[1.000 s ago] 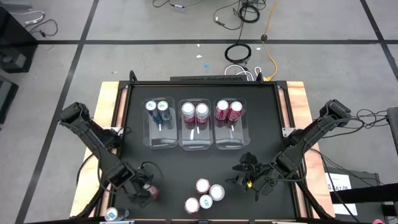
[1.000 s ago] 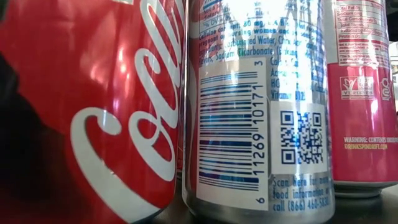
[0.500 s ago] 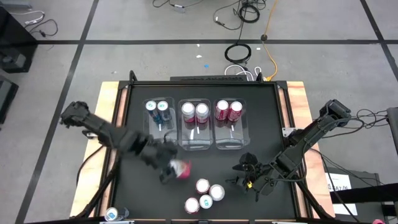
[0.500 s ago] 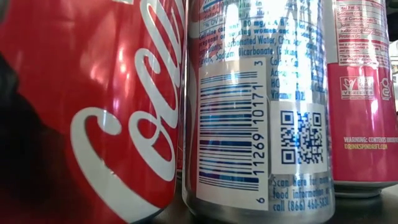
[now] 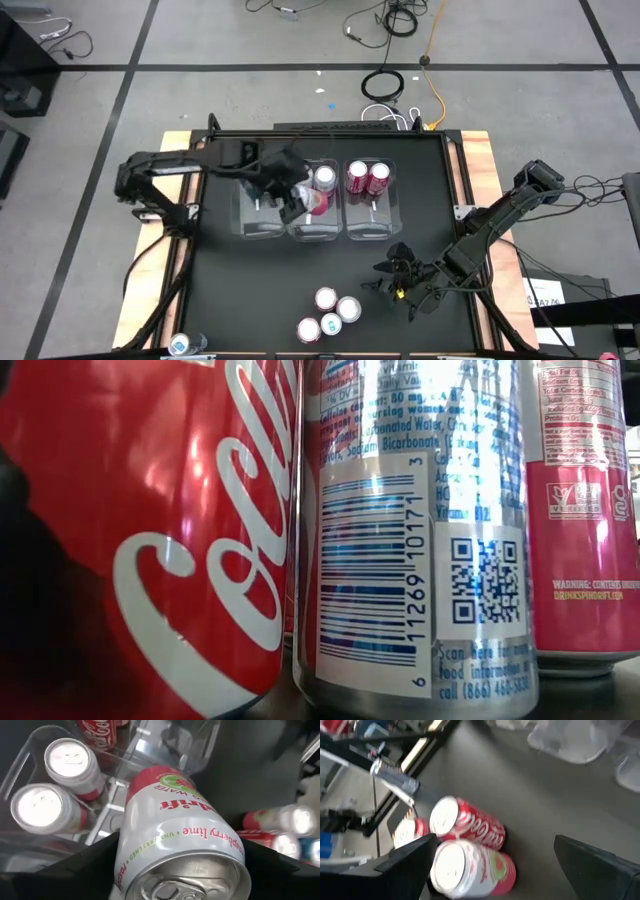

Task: Sort soda cans
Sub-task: Put the pink-white soda can into the middle transparent bin

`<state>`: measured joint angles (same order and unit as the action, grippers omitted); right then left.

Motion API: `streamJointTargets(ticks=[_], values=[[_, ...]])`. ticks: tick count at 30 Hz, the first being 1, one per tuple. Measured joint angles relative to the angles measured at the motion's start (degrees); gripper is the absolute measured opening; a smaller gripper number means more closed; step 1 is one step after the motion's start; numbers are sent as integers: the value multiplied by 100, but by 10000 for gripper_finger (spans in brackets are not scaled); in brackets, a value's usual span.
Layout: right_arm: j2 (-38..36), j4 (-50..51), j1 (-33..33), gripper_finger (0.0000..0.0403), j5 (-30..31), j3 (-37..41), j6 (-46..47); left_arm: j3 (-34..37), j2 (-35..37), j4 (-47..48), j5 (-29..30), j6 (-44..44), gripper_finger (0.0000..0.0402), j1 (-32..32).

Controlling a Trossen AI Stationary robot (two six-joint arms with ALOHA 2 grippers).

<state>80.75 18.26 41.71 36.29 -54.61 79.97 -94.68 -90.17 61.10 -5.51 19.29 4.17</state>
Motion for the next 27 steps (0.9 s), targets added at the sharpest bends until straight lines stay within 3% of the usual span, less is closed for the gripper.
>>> streamJointTargets(ticks=[4,12,20,27], values=[[0,2,-2,396,276,0,196,-308,-562,346,-196,-748,343,301],[0,11,-12,396,299,0,340,-984,-1718,1206,-34,-1835,343,475],[0,6,-121,396,302,0,342,-1048,-2385,1700,422,-2288,343,525],[0,2,-129,396,300,0,479,-1048,-2695,1638,435,-2319,343,693]])
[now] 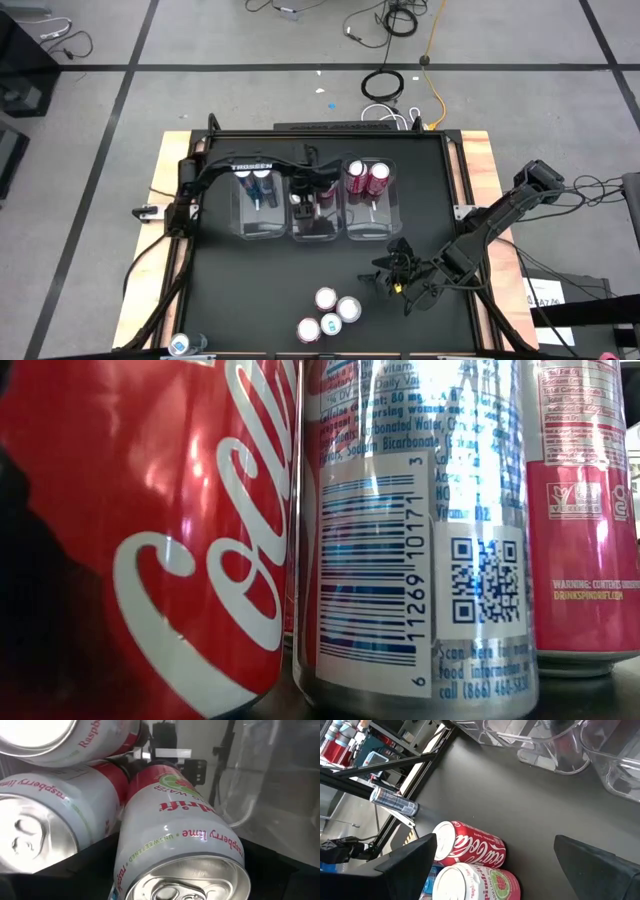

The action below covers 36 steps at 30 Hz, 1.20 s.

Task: Sort soda cans
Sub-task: Put the pink-white soda can into the middle transparent bin

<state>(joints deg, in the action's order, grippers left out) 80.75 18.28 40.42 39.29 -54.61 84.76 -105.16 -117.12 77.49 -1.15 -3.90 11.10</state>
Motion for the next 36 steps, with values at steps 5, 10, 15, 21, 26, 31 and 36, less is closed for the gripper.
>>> streamJointTargets(ticks=[5,10,15,21,26,31,36], values=[[0,-7,5,396,-18,0,12,0,-228,-18,-4,0,343,78],[0,-13,7,396,-30,0,10,-14,-346,-65,13,12,343,94],[0,-3,7,396,-37,0,-41,-8,-343,-198,11,41,343,92],[0,40,7,396,-37,0,-124,-4,-327,-225,9,48,343,89],[0,46,7,396,-38,0,-163,0,-325,-202,-179,61,343,94],[0,46,7,396,-60,0,-185,5,-325,-214,-223,104,343,76],[0,46,17,396,-61,0,-187,6,-325,-130,-200,205,343,80]])
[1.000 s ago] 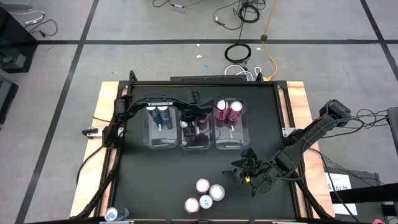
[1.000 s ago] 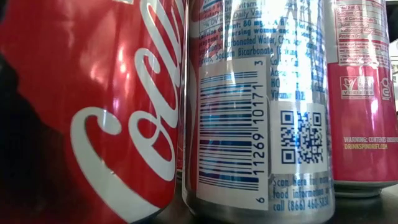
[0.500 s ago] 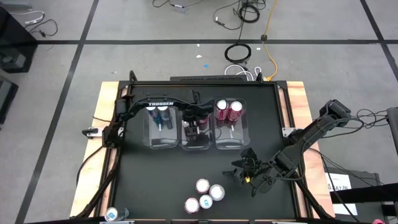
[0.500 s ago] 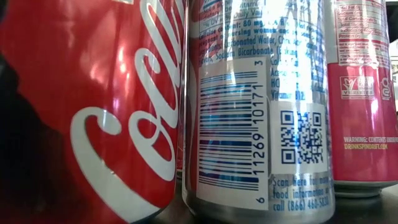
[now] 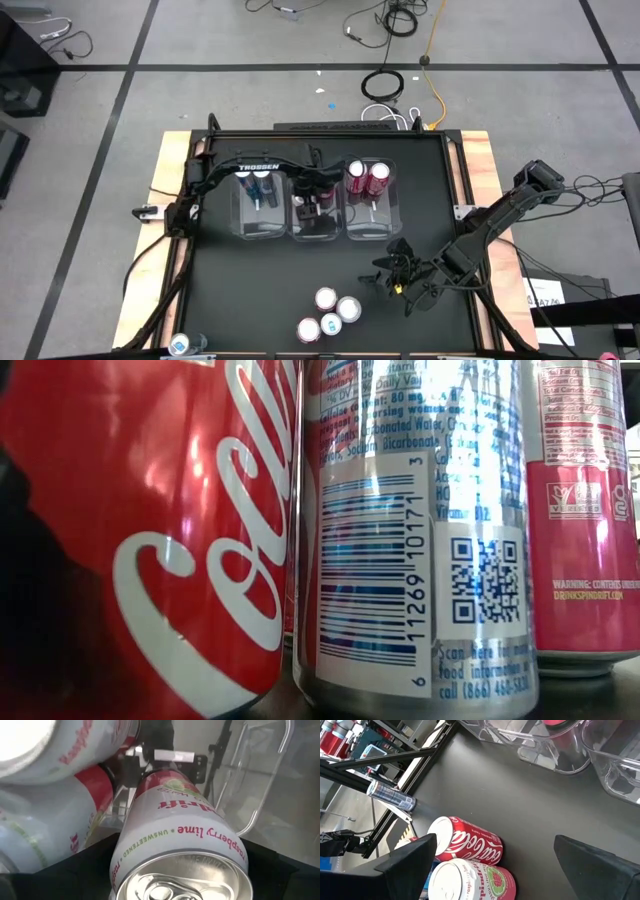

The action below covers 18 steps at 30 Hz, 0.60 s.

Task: Sort soda cans
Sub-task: Put the pink-white soda can into the middle transparent bin

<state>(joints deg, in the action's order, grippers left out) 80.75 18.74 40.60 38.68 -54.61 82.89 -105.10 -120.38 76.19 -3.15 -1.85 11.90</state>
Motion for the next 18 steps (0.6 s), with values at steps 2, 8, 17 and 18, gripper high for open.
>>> streamJointTargets(ticks=[2,8,17,18], values=[[0,0,0,396,0,0,0,0,0,66,2,0,343,-2],[0,0,0,396,2,0,0,0,2,120,138,-2,345,-2],[0,-2,0,396,0,0,0,0,13,138,181,-16,397,-3],[0,-2,0,396,0,0,-1,0,13,137,181,-2,396,-2]])
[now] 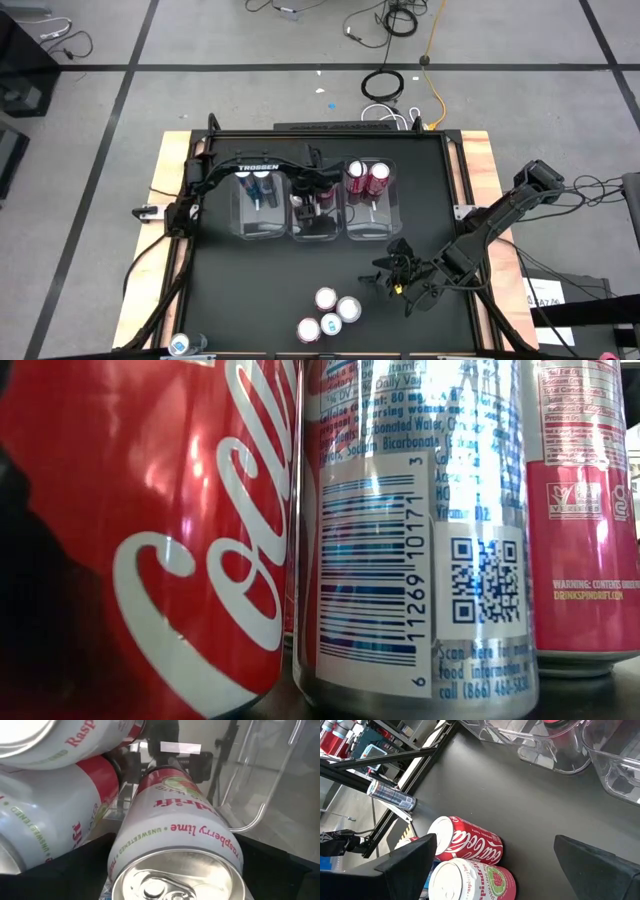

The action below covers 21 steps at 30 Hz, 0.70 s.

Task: Sort soda cans
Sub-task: Put the pink-white soda can into the middle transparent bin

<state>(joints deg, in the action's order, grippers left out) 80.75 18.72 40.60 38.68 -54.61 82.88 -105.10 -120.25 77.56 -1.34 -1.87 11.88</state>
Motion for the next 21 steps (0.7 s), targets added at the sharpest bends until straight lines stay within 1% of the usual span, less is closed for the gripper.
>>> streamJointTargets(ticks=[5,10,14,21], values=[[0,-1,0,396,0,0,-3,-37,0,94,2,142,391,2],[0,0,0,396,-140,0,-126,-410,0,466,16,283,391,15],[0,0,0,396,-282,0,-237,-905,18,761,17,322,390,8],[0,0,0,396,-297,0,-412,-1951,22,1187,11,911,390,-167]])
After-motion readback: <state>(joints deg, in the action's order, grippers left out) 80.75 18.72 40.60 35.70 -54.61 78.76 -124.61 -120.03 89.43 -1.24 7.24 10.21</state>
